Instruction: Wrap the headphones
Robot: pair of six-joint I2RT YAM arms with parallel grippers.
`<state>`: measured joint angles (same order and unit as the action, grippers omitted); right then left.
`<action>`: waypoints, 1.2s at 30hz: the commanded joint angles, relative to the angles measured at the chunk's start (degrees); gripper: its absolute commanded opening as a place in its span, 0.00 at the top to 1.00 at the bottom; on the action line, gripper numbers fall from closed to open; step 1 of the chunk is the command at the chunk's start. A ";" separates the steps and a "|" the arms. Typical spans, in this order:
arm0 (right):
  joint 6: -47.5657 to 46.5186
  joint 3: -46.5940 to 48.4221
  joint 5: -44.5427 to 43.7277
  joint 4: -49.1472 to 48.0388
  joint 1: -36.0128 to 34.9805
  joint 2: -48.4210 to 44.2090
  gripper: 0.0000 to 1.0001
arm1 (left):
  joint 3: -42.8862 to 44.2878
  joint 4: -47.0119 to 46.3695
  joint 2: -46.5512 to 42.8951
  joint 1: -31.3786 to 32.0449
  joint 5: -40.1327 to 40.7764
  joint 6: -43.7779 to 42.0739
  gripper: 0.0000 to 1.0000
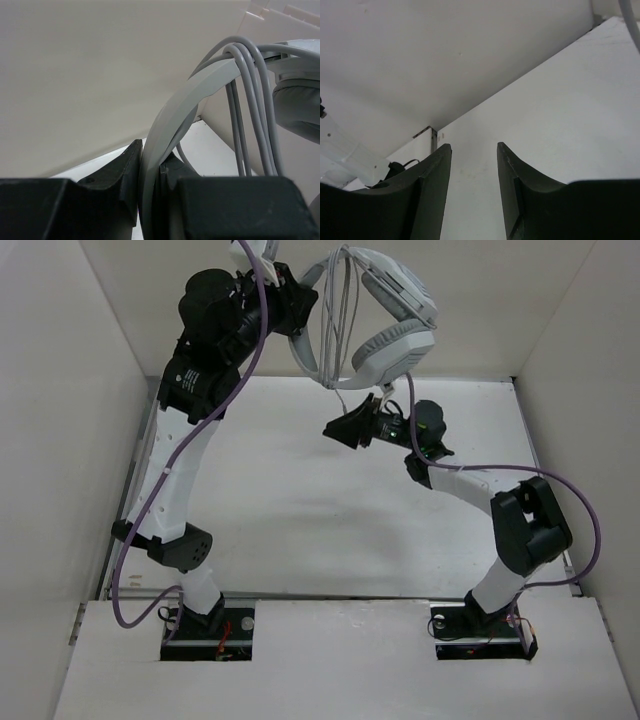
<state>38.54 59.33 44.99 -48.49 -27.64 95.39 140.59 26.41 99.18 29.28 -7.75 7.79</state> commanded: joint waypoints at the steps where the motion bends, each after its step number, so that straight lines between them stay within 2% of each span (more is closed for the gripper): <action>1: -1.44 4.83 -1.40 -3.55 5.52 0.41 0.52 | 0.30 -7.43 -4.25 0.12 -0.51 3.46 0.99; 5: -6.27 6.14 -2.36 -1.00 10.80 -1.00 0.52 | -0.06 -7.43 -4.34 0.12 -1.22 3.37 0.99; 10: -11.29 9.48 -2.37 3.22 13.79 -2.49 0.52 | -0.06 -7.43 -3.82 1.79 -1.30 2.14 0.99; 14: -11.74 11.68 -2.54 4.81 15.64 -2.76 0.51 | 0.20 -7.25 -3.64 3.02 -1.39 1.70 0.99; 19: -12.35 12.83 -2.10 6.48 13.45 -2.14 0.49 | 0.91 -7.08 -3.38 4.25 -1.66 1.35 0.99; 26: -7.09 13.18 1.14 4.11 7.83 -1.26 0.50 | 0.65 -6.90 -3.99 4.16 -1.74 1.26 0.99; 31: -1.73 13.53 4.05 0.16 6.24 -1.44 0.51 | 0.29 -6.90 -4.34 3.46 -2.27 1.61 0.99; 36: -1.10 14.06 4.84 -0.11 6.33 -1.79 0.51 | 0.21 -6.90 -4.34 3.28 -2.27 1.44 0.99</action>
<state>35.68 70.61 48.18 -44.23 -21.45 94.89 139.50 26.39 99.04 32.88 -9.43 6.83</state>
